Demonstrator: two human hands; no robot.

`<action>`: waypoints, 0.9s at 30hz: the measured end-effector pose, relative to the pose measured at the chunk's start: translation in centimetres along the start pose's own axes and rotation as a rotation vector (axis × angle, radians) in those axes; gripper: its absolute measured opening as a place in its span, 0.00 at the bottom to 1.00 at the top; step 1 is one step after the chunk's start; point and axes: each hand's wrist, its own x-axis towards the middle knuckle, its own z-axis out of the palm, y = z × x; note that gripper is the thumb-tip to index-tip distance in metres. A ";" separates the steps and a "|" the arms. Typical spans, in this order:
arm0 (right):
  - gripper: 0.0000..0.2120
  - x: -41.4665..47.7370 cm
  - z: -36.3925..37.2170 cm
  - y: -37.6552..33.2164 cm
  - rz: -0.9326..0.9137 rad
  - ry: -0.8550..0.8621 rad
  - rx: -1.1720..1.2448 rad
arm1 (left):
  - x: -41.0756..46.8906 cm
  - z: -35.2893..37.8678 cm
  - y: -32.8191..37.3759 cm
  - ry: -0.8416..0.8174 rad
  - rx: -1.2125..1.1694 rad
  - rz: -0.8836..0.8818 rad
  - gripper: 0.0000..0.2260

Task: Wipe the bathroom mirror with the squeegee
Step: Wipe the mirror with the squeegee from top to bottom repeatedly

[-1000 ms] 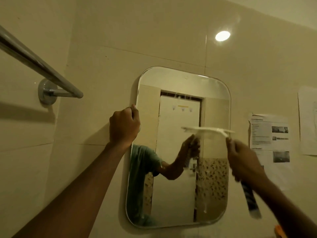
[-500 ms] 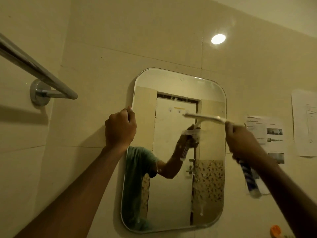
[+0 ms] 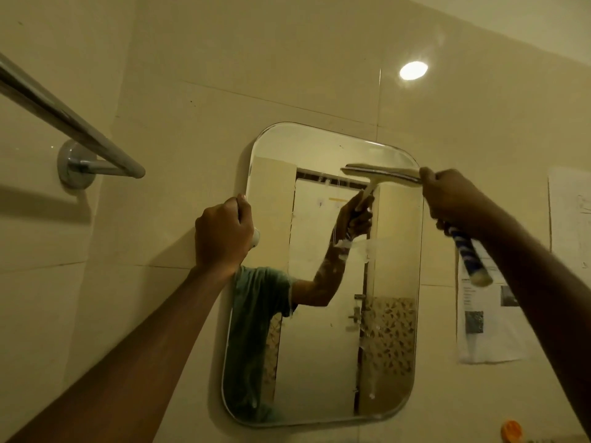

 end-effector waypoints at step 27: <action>0.22 -9.9 7.4 10.3 0.005 -0.023 0.042 | -0.9 -0.1 -0.1 0.030 -0.030 0.005 0.20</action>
